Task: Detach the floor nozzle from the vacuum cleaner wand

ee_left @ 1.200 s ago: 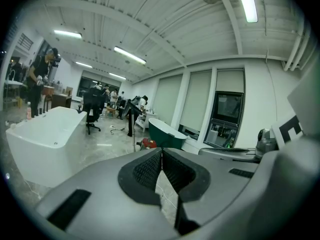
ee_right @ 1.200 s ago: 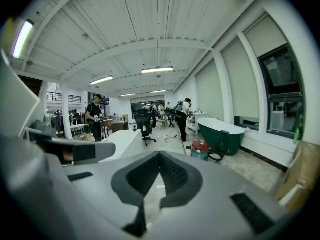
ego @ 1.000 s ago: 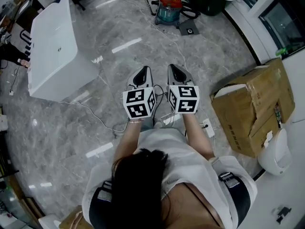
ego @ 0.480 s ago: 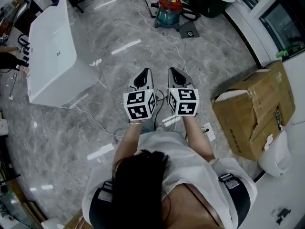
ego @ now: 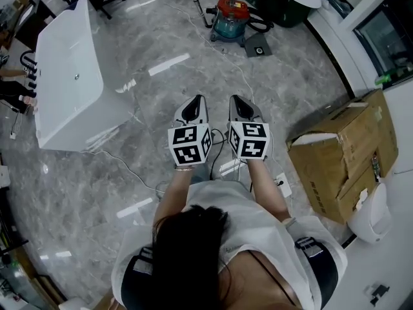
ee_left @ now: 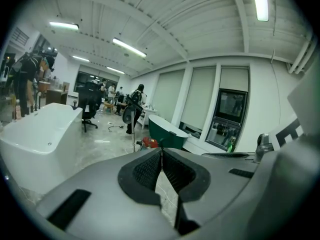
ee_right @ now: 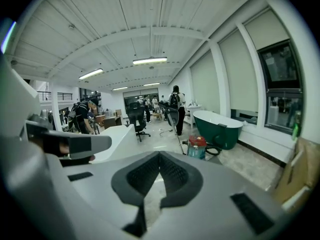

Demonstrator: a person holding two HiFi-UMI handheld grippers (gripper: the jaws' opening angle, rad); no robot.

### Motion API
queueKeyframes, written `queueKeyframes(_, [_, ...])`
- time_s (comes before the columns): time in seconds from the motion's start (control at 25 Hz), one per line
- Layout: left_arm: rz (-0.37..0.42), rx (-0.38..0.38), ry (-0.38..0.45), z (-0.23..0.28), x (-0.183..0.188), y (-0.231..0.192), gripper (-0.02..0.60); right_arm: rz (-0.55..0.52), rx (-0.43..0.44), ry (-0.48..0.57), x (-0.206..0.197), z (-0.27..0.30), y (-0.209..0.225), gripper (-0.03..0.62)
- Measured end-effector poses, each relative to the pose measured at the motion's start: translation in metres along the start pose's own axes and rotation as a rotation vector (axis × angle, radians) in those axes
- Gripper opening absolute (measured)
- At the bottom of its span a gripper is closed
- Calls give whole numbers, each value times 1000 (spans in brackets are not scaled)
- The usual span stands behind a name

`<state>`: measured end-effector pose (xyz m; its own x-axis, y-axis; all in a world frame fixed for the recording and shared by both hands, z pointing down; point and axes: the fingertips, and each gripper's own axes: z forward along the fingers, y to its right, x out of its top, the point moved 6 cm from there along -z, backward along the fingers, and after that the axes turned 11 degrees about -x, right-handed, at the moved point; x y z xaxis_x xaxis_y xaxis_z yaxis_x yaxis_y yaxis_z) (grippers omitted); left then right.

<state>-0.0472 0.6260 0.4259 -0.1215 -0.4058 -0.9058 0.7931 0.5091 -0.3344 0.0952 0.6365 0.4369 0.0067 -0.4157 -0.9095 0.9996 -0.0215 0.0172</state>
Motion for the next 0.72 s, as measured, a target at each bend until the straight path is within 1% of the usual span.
queueKeyframes(0.16, [2,19,-8,9,9,-31,9,3,4,-15,7,24,-16,15])
queueKeyframes(0.24, [-1,24,-15,16,14,-46,9,-3,-8,-31,13,39,-22,15])
queueKeyframes(0.32, [-5,17,-17,24,21,-59,9,5,-23,-46,19,55,-27,15])
queueKeyframes(0.44, [-15,1,-14,35,32,-80,9,21,-13,-43,29,75,-40,15])
queueKeyframes(0.6, [-20,-21,-22,54,46,-107,9,7,-3,-38,44,105,-58,15])
queueKeyframes(0.72, [-22,-37,-29,66,54,-126,9,0,-18,-58,49,129,-67,15])
